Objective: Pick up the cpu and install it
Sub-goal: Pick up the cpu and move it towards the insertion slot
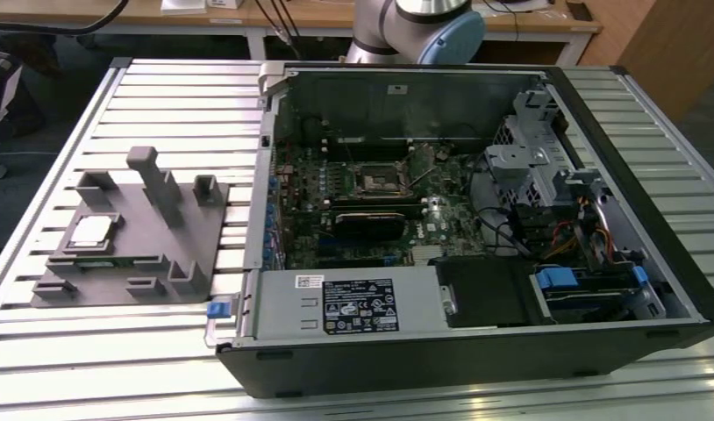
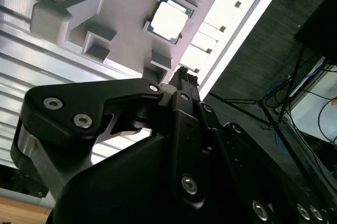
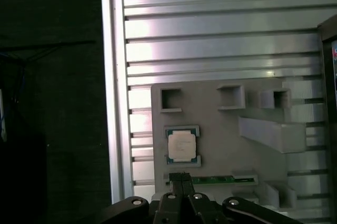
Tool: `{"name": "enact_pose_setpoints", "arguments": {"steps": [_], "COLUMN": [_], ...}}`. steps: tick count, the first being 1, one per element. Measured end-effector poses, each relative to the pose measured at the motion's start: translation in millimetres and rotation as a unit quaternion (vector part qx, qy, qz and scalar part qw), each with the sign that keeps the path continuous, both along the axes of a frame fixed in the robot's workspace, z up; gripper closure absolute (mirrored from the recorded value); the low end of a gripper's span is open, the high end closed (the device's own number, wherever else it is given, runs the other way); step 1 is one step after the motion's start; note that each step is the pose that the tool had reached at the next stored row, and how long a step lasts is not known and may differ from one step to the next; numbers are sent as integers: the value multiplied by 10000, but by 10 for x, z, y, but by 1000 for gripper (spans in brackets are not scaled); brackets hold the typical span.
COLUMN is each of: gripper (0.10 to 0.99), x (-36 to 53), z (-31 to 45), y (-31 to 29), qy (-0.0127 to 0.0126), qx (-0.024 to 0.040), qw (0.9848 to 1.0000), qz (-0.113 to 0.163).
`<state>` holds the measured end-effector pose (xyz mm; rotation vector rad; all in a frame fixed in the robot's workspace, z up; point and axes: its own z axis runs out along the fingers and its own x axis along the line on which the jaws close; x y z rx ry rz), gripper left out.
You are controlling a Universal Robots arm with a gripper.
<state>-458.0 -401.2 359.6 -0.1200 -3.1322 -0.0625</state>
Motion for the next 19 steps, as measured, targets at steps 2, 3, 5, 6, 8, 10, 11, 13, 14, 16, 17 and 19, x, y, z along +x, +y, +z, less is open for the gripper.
{"name": "enact_pose_setpoints", "arguments": {"steps": [2,3,5,6,8,10,11,13,14,16,17,19], "gripper": [980,980,980,980,980,980,980,980,980,980,980,980], "x": [0,0,0,1,0,0,1,0,1,1,0,1], "z": [-14,-22,-35,-41,-52,-66,-74,-92,-99,-115,-123,-141], "y": [-1,-1,-1,-1,-2,-1,-1,-1,-1,-1,-1,-2], "qy": [1,1,3,4,6,7,7,8,11,19,21,23], "qx": [21,28,43,52,80,113,127,134,135,136,137,139], "qw": [10000,10000,10000,10000,10000,9999,9999,9999,9999,9999,9999,9999], "qz": [0,0,0,0,1,1,1,0,0,0,0,1]}}
